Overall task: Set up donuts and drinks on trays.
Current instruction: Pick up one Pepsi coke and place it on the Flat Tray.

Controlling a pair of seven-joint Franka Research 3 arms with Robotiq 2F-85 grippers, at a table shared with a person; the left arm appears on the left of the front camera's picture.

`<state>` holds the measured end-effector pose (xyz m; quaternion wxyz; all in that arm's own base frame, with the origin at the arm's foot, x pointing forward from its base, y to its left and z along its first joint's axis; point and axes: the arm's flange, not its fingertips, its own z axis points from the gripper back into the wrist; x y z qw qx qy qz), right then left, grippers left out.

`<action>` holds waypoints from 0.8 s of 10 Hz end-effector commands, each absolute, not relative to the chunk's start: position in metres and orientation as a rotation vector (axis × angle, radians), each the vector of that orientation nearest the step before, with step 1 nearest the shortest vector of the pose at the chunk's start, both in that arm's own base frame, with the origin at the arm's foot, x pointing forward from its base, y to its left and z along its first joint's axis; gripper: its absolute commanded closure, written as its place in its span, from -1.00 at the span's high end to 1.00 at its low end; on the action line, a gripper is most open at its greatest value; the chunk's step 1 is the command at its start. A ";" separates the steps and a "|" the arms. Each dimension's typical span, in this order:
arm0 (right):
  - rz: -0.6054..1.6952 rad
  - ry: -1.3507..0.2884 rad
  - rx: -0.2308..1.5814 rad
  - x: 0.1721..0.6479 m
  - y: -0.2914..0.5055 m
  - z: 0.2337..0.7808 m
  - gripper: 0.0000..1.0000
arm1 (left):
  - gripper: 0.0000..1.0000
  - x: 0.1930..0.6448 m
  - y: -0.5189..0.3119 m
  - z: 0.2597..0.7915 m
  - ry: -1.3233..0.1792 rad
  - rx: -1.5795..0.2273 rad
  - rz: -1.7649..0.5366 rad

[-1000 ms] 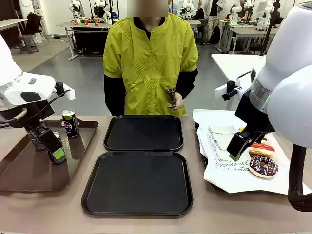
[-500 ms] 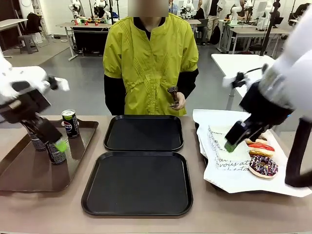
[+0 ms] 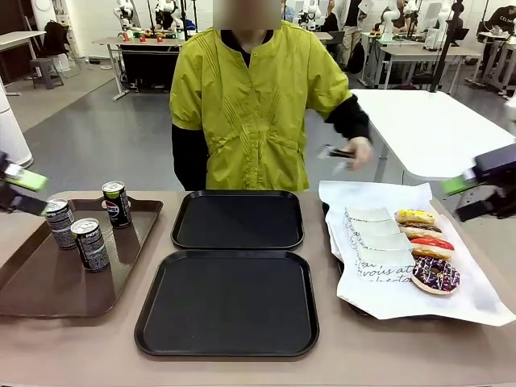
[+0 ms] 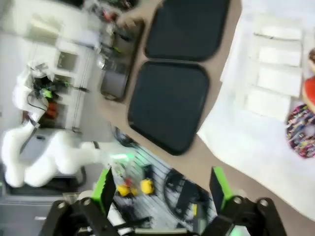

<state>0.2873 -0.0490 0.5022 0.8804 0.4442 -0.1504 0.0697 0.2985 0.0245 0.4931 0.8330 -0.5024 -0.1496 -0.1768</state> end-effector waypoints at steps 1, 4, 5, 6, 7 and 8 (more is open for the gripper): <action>0.037 -0.338 1.038 0.229 -0.062 0.447 1.00 | 1.00 0.282 0.055 0.469 -0.303 -1.122 -0.277; -0.004 -0.345 1.078 0.209 -0.101 0.447 1.00 | 1.00 0.271 0.104 0.455 -0.280 -1.094 -0.146; -0.026 -0.344 1.065 0.202 -0.112 0.448 1.00 | 1.00 0.266 0.116 0.453 -0.285 -1.087 -0.117; -0.050 -0.364 1.070 0.193 -0.126 0.451 1.00 | 1.00 0.260 0.127 0.452 -0.298 -1.089 -0.092; -0.064 -0.378 1.074 0.184 -0.137 0.454 1.00 | 1.00 0.256 0.136 0.452 -0.309 -1.089 -0.073; -0.087 -0.392 1.071 0.174 -0.148 0.455 1.00 | 1.00 0.252 0.140 0.451 -0.316 -1.085 -0.063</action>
